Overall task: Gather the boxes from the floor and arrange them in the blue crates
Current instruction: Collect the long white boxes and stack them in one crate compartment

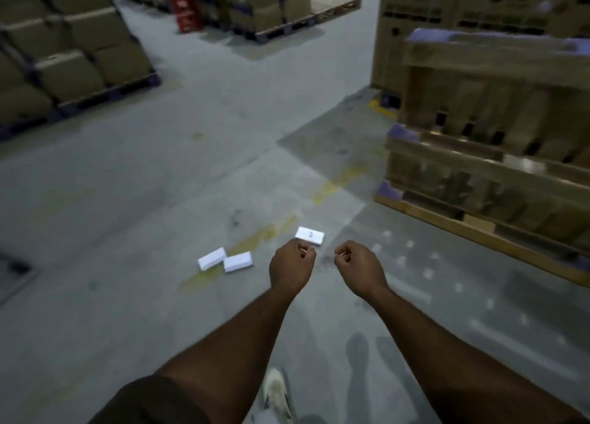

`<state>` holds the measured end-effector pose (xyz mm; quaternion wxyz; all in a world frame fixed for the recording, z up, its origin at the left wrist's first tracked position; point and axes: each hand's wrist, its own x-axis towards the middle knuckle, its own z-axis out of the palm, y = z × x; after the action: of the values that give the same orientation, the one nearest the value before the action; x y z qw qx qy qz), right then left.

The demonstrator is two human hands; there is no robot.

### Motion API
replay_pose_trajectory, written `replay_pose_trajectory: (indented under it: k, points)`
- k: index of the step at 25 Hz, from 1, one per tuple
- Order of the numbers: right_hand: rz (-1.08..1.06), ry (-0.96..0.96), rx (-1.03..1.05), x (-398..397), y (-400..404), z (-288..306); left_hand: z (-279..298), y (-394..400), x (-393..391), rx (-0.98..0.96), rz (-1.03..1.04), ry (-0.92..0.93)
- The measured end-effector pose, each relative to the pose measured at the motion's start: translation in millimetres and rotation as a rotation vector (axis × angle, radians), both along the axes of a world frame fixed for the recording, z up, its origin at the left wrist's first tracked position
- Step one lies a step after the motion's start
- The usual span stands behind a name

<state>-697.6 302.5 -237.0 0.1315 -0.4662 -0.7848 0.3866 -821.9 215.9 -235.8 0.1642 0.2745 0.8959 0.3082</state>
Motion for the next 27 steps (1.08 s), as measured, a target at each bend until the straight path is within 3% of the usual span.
replay_pose_trajectory:
  k: [5,15,27]
  points:
    - [0.248,-0.147,-0.001,-92.0,-26.7,-24.0,-35.7,-50.7,-83.8,0.043,0.113,-0.069]
    - [0.428,-0.360,-0.063,-270.6,-81.2,-65.2,-75.7,-143.6,-282.2,-0.094,0.204,-0.211]
    - [0.468,-0.284,-0.155,-499.5,-25.2,-111.5,-100.3,-88.0,-483.2,-0.147,0.311,-0.270]
